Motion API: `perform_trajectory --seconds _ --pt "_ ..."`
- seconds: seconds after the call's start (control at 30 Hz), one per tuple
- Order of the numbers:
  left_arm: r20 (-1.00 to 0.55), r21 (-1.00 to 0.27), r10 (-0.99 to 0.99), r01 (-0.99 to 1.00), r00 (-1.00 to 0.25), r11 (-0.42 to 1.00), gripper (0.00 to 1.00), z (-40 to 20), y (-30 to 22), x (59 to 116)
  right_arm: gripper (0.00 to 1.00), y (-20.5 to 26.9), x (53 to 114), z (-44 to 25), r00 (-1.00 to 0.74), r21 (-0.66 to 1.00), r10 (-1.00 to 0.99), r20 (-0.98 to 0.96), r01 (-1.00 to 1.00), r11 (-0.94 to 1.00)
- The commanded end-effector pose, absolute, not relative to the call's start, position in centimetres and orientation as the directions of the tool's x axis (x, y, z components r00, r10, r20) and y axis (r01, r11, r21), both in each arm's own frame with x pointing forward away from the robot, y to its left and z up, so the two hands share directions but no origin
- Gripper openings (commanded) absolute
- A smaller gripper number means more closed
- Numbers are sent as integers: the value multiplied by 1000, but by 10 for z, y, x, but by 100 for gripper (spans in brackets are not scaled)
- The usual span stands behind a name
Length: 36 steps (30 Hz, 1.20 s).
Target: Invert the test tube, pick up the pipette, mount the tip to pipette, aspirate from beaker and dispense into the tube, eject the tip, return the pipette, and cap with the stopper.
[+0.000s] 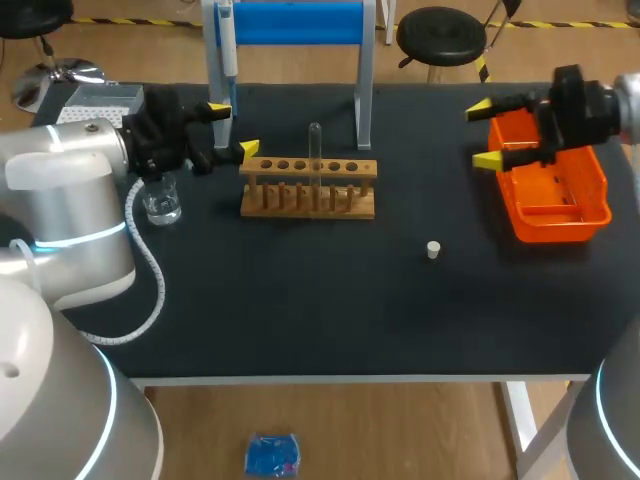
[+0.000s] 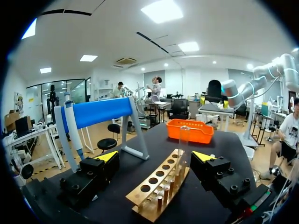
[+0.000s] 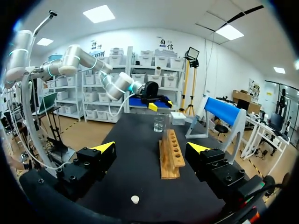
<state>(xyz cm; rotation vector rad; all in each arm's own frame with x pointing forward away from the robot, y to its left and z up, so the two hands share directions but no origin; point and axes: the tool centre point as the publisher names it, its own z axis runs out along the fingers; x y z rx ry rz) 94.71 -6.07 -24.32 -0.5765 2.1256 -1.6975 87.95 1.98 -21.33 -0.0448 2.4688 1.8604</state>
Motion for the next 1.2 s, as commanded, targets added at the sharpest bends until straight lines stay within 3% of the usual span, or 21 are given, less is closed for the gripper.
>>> perform_trajectory --seconds 0.03,0.57,1.2 --pt "-26 -977 -525 -90 -851 195 100 -244 -61 947 100 58 890 -219 -999 956 -7 -48 -48 291" --pt "-26 -977 -525 -90 -851 195 100 -244 -61 947 100 167 906 -242 -994 955 -88 -57 -80 286" --pt "-26 -977 -525 -90 -851 195 100 -244 -61 947 100 217 924 -274 -993 986 -114 -38 -56 156"
